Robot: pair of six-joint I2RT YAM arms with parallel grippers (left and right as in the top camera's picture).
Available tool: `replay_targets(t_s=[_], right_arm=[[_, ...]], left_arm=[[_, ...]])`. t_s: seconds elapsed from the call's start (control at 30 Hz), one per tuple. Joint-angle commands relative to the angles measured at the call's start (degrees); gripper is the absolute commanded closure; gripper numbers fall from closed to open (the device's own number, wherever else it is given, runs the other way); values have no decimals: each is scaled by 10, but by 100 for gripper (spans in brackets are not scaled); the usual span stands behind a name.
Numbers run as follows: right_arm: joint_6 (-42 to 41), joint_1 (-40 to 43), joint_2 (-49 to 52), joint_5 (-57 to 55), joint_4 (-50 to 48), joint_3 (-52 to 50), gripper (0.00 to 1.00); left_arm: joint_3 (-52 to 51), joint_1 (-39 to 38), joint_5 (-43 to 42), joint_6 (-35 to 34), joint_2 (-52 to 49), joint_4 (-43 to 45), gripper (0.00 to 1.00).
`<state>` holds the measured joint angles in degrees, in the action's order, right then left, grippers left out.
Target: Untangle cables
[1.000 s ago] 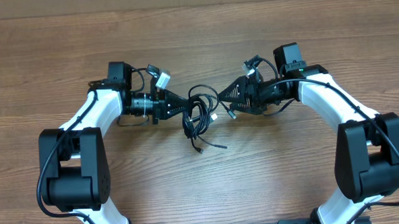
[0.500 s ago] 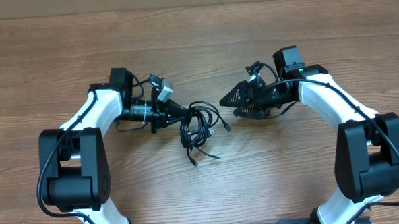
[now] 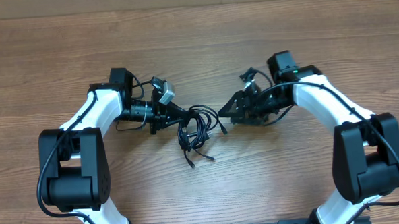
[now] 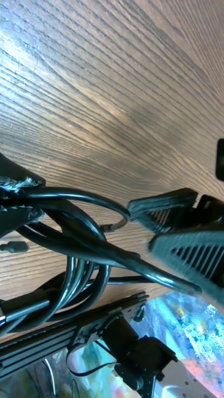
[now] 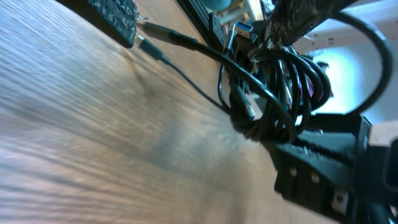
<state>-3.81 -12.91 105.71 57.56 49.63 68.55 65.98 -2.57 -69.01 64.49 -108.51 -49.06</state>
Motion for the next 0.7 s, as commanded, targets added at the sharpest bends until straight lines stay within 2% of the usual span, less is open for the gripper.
replay_targets(t_s=[0.0, 0.07, 0.17, 0.3, 0.67], right_arm=[[11, -32, 3, -1, -2, 0, 33], [11, -45, 3, -1, -1, 0, 34], [9, -54, 3, 21, 8, 0, 49], [9, -54, 0, 80, 17, 1, 50], [9, -55, -52, 68, 4, 1, 50]], left_arm=[[-2, 3, -40, 63, 17, -4, 96], [-2, 3, -40, 63, 17, -4, 96], [-2, 3, -38, 63, 17, -4, 96], [-2, 3, -38, 63, 17, -4, 96], [-2, 3, -38, 63, 17, -4, 96]])
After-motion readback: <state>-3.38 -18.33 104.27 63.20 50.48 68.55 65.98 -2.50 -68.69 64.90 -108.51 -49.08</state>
